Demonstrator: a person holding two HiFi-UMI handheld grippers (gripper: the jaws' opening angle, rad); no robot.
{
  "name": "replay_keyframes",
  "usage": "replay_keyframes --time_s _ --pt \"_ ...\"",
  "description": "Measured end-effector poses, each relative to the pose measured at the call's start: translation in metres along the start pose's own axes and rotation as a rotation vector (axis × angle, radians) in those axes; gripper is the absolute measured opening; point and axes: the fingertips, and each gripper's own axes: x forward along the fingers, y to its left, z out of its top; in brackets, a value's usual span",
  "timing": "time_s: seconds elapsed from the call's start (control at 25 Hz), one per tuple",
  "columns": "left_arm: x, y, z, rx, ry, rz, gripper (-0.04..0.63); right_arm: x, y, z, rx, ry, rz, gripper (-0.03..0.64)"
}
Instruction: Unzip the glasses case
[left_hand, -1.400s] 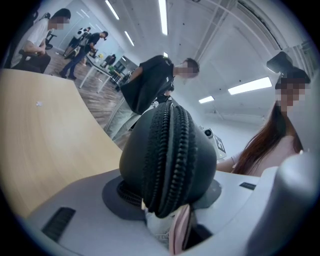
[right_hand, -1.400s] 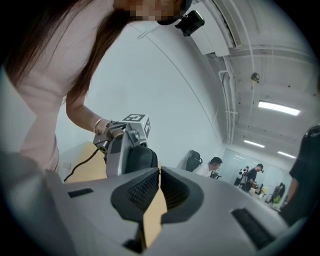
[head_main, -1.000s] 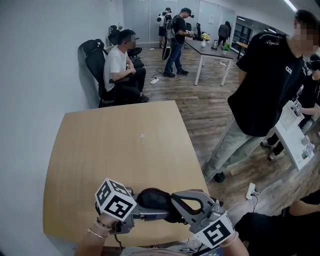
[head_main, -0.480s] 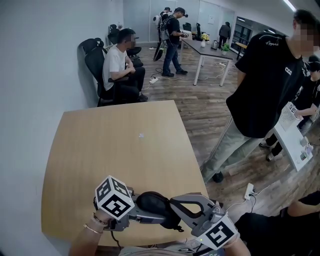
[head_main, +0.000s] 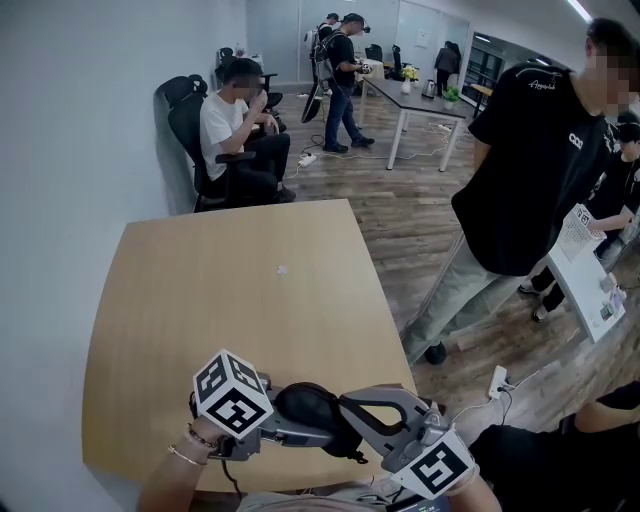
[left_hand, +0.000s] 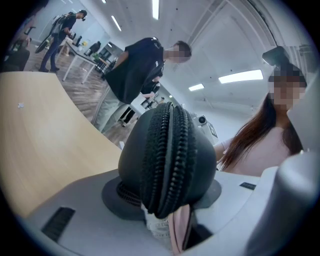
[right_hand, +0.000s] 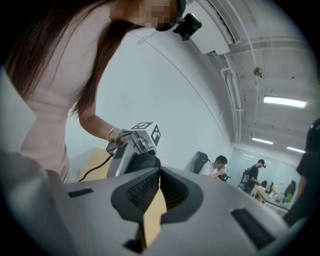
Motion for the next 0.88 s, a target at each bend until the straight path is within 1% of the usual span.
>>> replay_keyframes --time_s 0.36,0.4,0.48,0.56,0.68,0.88 --pt "0.001 -0.006 0.004 -0.006 -0.006 -0.037 0.193 -0.003 -0.003 0.001 0.030 -0.011 0.007 0.015" --pt "0.003 -0.006 0.002 -0.001 0.007 -0.039 0.193 -0.002 -0.002 0.002 0.033 -0.014 0.011 0.015" --pt "0.011 -0.010 -0.006 0.027 0.069 -0.043 0.193 0.001 0.001 0.007 0.034 -0.030 0.019 0.015" --pt "0.022 -0.013 -0.014 0.047 0.112 -0.053 0.193 0.006 0.003 0.011 0.008 -0.040 0.027 0.015" --pt "0.027 -0.014 -0.017 0.035 0.111 -0.069 0.195 0.006 0.005 0.011 -0.005 -0.034 0.036 0.015" --pt "0.030 -0.016 -0.020 0.035 0.134 -0.061 0.195 0.002 0.006 0.011 -0.007 -0.039 0.037 0.015"
